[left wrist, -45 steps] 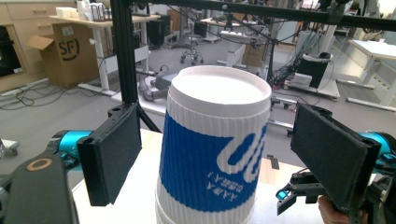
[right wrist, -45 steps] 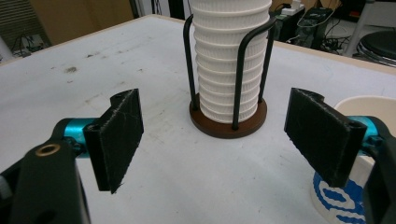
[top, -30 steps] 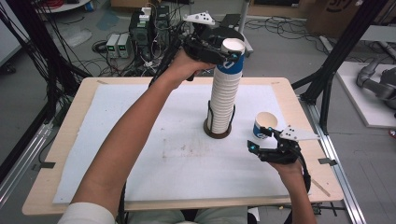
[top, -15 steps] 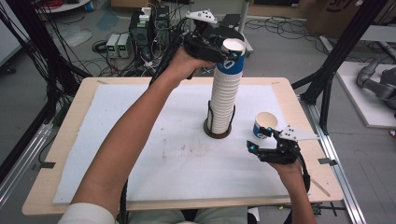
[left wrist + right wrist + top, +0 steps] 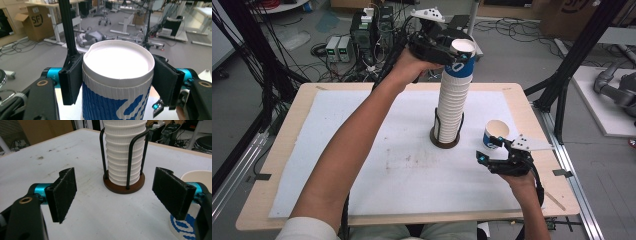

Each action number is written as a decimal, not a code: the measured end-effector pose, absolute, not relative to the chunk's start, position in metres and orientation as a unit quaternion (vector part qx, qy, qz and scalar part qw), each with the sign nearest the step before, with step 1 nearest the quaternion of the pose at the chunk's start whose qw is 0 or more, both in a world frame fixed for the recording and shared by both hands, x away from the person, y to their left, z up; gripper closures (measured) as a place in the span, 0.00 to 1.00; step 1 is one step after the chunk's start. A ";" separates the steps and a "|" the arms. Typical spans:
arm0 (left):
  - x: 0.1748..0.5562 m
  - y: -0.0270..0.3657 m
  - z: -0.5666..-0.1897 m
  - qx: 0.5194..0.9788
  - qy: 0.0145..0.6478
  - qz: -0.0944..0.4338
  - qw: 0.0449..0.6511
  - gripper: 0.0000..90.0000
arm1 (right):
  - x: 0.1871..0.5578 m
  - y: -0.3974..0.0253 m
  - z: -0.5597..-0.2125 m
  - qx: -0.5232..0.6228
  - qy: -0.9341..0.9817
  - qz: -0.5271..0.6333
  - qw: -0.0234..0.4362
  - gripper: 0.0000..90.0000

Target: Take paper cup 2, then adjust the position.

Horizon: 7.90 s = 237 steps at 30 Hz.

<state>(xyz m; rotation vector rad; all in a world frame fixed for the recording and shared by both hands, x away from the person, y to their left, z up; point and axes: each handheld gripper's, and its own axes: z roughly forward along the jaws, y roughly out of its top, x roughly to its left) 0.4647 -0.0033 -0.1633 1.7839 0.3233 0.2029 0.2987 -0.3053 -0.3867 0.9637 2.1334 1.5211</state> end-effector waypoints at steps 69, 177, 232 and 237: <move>0.383 0.195 -0.278 0.736 0.190 0.101 0.641 0.34 | 0.299 -0.282 -0.398 0.320 0.768 0.533 0.155 0.22; 0.312 0.127 -0.374 0.726 0.106 0.004 0.680 0.34 | 0.304 -0.145 -0.406 0.131 0.808 0.574 0.020 0.21; 0.328 0.128 -0.345 0.835 0.102 -0.025 0.540 0.17 | 0.323 -0.130 -0.340 0.011 0.943 0.325 0.068 0.37; 0.329 0.121 -0.346 0.851 0.088 -0.023 0.518 0.18 | 0.323 -0.120 -0.340 0.003 0.955 0.290 0.065 0.37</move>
